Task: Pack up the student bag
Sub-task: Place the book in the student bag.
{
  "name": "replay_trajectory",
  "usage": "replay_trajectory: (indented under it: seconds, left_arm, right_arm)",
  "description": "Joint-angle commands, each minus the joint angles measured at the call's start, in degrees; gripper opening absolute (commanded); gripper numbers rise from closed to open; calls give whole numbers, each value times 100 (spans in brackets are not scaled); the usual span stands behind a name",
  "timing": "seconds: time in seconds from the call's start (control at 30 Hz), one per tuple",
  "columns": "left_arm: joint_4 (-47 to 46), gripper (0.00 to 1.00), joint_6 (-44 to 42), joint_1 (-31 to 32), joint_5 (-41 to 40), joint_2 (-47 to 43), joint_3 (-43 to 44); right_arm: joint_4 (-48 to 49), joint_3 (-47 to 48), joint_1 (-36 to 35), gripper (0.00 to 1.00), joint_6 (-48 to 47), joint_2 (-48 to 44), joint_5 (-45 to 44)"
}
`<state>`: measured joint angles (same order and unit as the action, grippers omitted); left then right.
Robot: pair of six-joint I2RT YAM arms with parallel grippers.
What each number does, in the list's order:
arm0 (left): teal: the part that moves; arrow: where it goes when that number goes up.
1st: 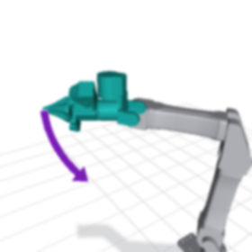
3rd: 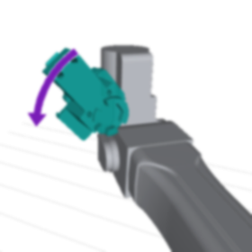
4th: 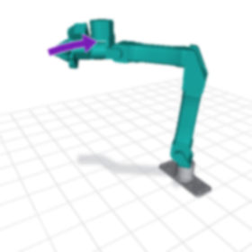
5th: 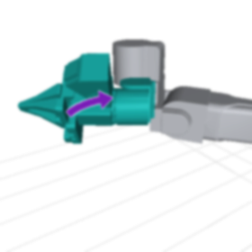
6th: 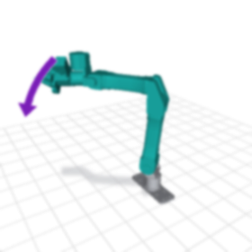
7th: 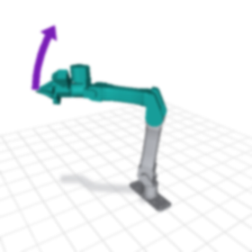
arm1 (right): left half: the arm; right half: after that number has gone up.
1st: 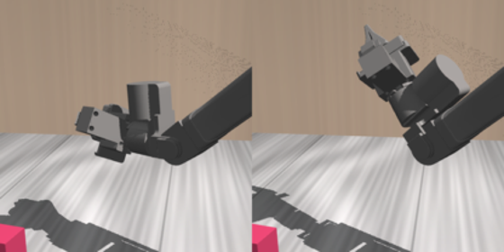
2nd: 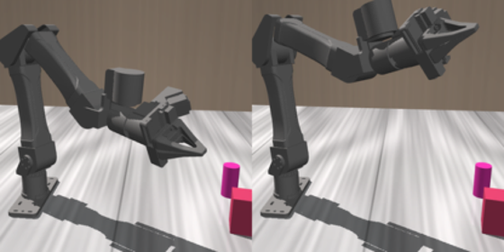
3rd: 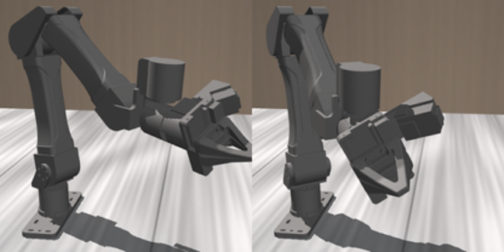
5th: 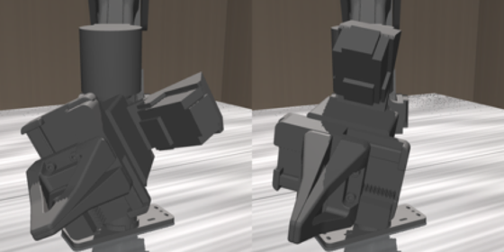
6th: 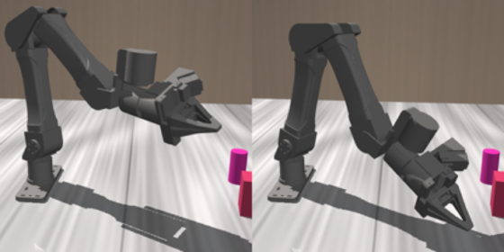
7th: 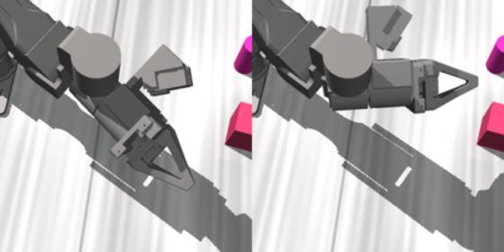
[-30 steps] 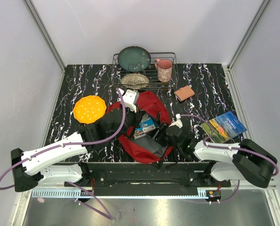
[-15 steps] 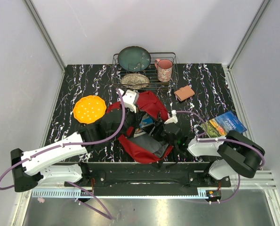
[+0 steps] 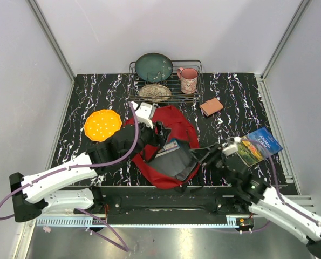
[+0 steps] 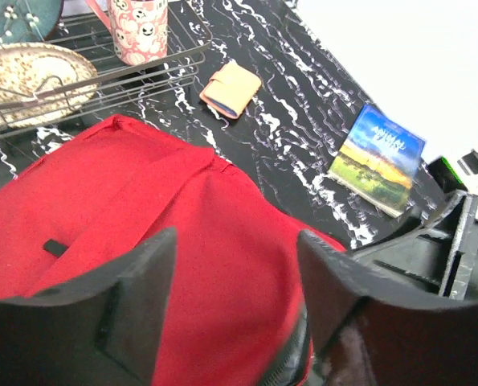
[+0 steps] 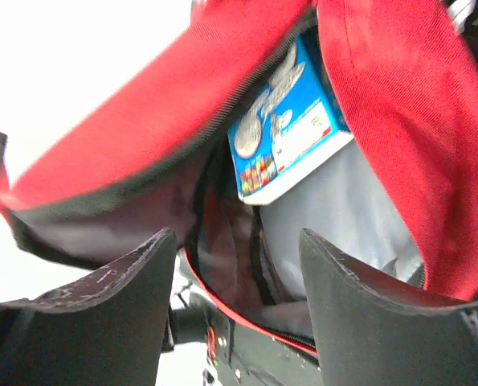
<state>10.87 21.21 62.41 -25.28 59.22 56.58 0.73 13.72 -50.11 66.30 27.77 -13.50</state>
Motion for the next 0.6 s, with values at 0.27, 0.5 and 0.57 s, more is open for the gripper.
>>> replay_trajectory:
  seconds: [0.27, 0.5, 0.57]
  left_arm:
    - [-963, 96, -178, -71, 664, -298, 336]
    - [-647, 99, -749, -133, 1235, 1265, 1530]
    - [-771, 99, -908, -150, 1533, 1810, 1759]
  right_arm:
    - [-4600, 1624, 27, 80, 525, -495, -3887]
    - [-4439, 3260, 2035, 100, -1497, 2248, -3655]
    - [-3829, 3138, 3186, 100, -1988, 2303, -2005]
